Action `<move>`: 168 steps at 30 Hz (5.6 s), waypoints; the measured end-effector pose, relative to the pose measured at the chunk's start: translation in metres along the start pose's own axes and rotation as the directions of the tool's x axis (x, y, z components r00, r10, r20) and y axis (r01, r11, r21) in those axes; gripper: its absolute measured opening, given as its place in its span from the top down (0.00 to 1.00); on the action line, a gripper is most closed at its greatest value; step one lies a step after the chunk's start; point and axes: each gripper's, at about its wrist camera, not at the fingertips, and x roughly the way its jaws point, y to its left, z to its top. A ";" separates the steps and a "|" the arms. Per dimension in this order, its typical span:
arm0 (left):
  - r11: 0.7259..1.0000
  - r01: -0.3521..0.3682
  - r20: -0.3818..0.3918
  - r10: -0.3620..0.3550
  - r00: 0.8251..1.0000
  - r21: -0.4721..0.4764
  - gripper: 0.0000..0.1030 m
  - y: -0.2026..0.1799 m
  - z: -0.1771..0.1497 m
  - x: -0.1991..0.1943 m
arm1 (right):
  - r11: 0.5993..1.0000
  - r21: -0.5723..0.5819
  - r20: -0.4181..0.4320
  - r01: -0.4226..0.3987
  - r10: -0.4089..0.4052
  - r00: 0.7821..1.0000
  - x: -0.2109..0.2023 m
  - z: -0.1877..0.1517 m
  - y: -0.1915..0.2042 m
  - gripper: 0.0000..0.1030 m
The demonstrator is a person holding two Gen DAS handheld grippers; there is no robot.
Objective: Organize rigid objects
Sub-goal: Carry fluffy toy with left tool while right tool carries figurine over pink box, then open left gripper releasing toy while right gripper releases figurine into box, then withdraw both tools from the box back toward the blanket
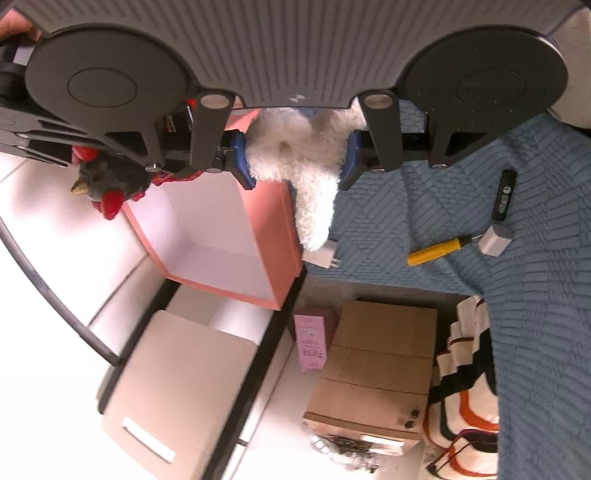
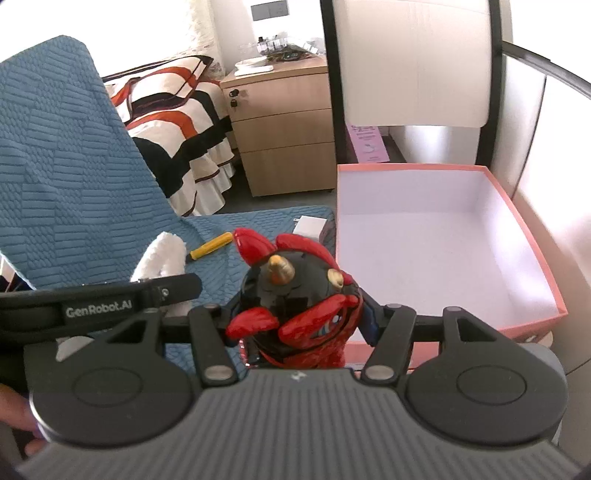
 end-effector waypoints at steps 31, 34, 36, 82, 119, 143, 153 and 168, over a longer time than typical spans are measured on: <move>0.992 0.126 -0.073 -0.125 0.989 0.010 0.47 -0.141 0.003 0.063 | 0.989 0.088 -0.028 0.123 -0.121 0.992 -0.028 -0.006 -0.127 0.40; 0.993 0.118 -0.092 -0.118 0.989 -0.004 0.47 -0.148 0.006 0.085 | 0.988 0.081 -0.043 0.128 -0.125 0.991 -0.020 -0.003 -0.141 0.40; 0.994 0.110 -0.109 -0.110 0.988 -0.008 0.47 -0.150 0.008 0.101 | 0.989 0.086 -0.052 0.120 -0.116 0.992 -0.013 -0.001 -0.152 0.40; 0.999 -0.025 -0.254 0.033 0.967 0.033 0.43 -0.162 0.021 0.252 | 0.990 0.113 -0.239 0.081 -0.052 0.970 0.132 0.010 -0.214 0.38; 0.999 0.020 0.055 -0.022 0.998 0.044 0.43 -0.109 0.011 0.013 | 0.997 0.052 0.032 0.049 -0.050 0.998 -0.030 0.003 -0.084 0.38; 0.994 -0.100 0.164 0.105 0.981 -0.038 0.32 -0.020 -0.057 -0.092 | 0.998 -0.020 0.045 -0.056 0.057 0.997 -0.048 -0.055 0.013 0.38; 0.990 -0.130 0.165 0.139 0.976 -0.062 0.25 0.009 -0.073 -0.097 | 0.997 -0.008 0.022 -0.077 0.078 0.997 -0.040 -0.069 0.028 0.38; 0.978 -0.207 0.147 0.207 0.967 -0.011 0.21 0.071 -0.052 -0.012 | 1.000 -0.025 -0.019 -0.014 0.013 1.000 0.026 -0.065 0.040 0.38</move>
